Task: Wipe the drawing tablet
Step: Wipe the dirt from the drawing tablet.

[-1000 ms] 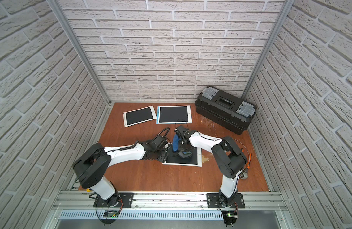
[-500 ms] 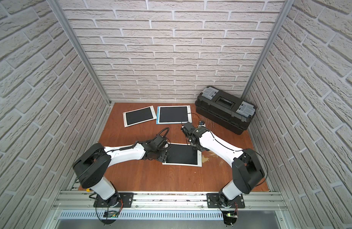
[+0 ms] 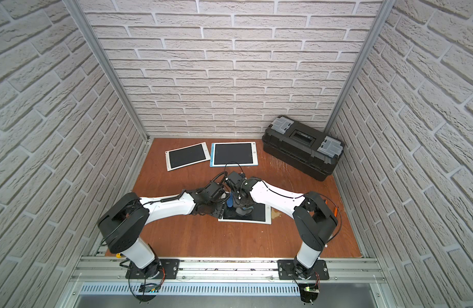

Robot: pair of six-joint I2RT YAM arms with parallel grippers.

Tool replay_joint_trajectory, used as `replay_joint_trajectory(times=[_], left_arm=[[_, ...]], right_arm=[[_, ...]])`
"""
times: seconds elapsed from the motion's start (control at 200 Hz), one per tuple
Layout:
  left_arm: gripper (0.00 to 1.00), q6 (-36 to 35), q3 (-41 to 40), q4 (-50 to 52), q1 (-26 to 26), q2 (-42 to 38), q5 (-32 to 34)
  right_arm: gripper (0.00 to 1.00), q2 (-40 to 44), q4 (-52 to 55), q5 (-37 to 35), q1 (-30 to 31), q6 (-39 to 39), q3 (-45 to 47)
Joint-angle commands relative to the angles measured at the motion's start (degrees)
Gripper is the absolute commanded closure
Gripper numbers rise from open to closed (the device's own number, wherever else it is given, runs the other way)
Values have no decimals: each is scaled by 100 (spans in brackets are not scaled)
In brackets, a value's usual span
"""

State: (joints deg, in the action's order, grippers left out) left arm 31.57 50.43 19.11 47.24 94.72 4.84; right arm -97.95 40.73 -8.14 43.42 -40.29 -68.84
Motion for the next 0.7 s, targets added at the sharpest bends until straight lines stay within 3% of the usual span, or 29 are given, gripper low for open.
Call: replay_joint_trajectory(times=[0.0,0.16,0.365,0.6,0.695], left_arm=[[24,23,-318,288,-72,230,-80],[24,41,-332,259,-71,231,-97],[24,50,-340,269,-68,200,-106],[24,54,-365,305,-67,67,-111],[24,68,-377,300,-67,35,-114]], right_arm=[[97,-110,-434,622,91,-70,-2],[97,-687,-219,569,114,-207,-123],[98,-1475,500,-465,-272,-616,-189],[98,-1057,1906,-2530,-1503,-1218,-43],[98,-619,2063,-2982,-1897,-1191,-64]])
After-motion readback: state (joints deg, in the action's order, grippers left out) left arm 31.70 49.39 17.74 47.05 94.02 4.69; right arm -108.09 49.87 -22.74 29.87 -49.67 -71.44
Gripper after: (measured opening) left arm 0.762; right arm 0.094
